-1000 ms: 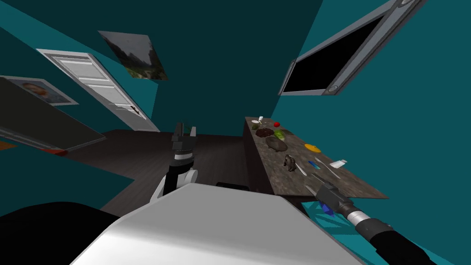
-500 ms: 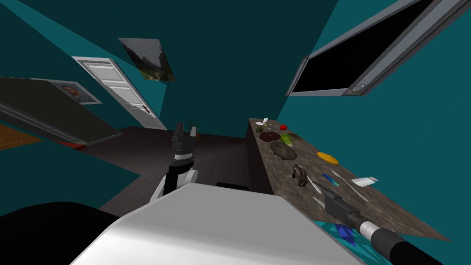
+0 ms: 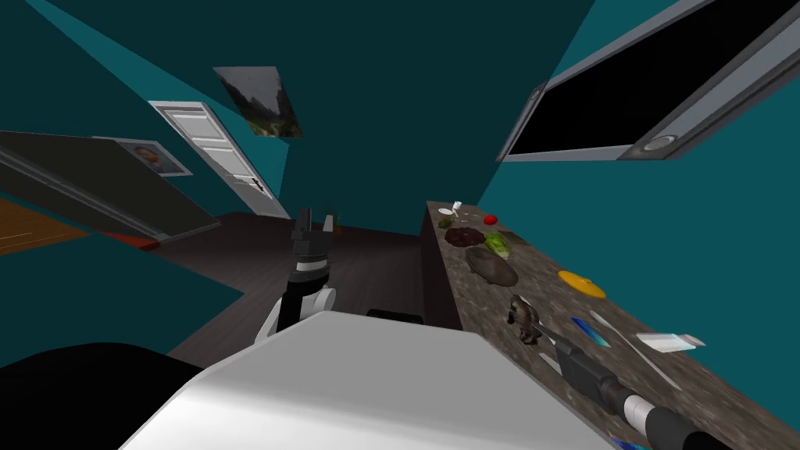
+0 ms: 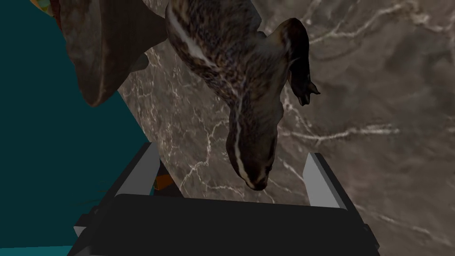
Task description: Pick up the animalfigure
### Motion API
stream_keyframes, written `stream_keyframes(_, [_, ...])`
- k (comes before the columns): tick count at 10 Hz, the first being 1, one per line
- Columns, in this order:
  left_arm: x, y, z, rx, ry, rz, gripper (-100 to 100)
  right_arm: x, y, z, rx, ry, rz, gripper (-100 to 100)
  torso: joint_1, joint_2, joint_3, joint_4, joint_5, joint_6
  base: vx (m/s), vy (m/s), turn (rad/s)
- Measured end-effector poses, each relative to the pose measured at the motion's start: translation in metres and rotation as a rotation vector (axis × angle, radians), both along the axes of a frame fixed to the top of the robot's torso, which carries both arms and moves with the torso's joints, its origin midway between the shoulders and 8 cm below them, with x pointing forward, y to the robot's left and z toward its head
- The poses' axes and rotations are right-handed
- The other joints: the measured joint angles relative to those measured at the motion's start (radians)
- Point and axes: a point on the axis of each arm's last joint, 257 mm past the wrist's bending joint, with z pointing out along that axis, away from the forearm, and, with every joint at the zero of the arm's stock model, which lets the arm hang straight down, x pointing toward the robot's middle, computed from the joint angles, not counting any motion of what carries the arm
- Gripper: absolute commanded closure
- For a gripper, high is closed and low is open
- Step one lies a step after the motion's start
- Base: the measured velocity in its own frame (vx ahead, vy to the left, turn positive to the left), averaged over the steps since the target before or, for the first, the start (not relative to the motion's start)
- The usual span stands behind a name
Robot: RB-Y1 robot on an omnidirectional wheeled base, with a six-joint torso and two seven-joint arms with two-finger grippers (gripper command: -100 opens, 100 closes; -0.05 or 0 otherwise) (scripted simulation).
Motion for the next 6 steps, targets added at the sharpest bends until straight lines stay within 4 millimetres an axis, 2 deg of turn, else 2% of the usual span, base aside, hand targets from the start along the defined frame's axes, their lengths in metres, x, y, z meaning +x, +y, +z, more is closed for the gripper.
stream_keyframes(3, [0.0,0.0,0.0,0.0,0.0,0.0,0,-0.002,-0.015,-0.008,0.0,-0.005,-0.051,-100,0.002,0.007,0.004,0.002,0.0,0.0,-0.067,0.024,0.2])
stream_keyframes(4, [0.0,0.0,0.0,0.0,0.0,0.0,0,-0.002,-0.02,-0.012,0.001,-0.007,-0.07,-100,0.002,0.008,0.004,0.002,0.001,0.0,-0.033,0.011,0.033])
stream_keyframes(5, [0.0,0.0,0.0,0.0,0.0,0.0,0,-0.002,-0.021,-0.012,0.001,-0.007,-0.072,100,0.002,0.006,0.004,0.002,0.001,0.001,-0.006,0.002,-0.014])
stream_keyframes(6, [0.0,0.0,0.0,0.0,0.0,0.0,0,-0.003,-0.021,-0.013,0.001,-0.004,-0.073,100,0.001,0.004,0.003,0.002,0.001,0.0,0.0,0.0,0.0])
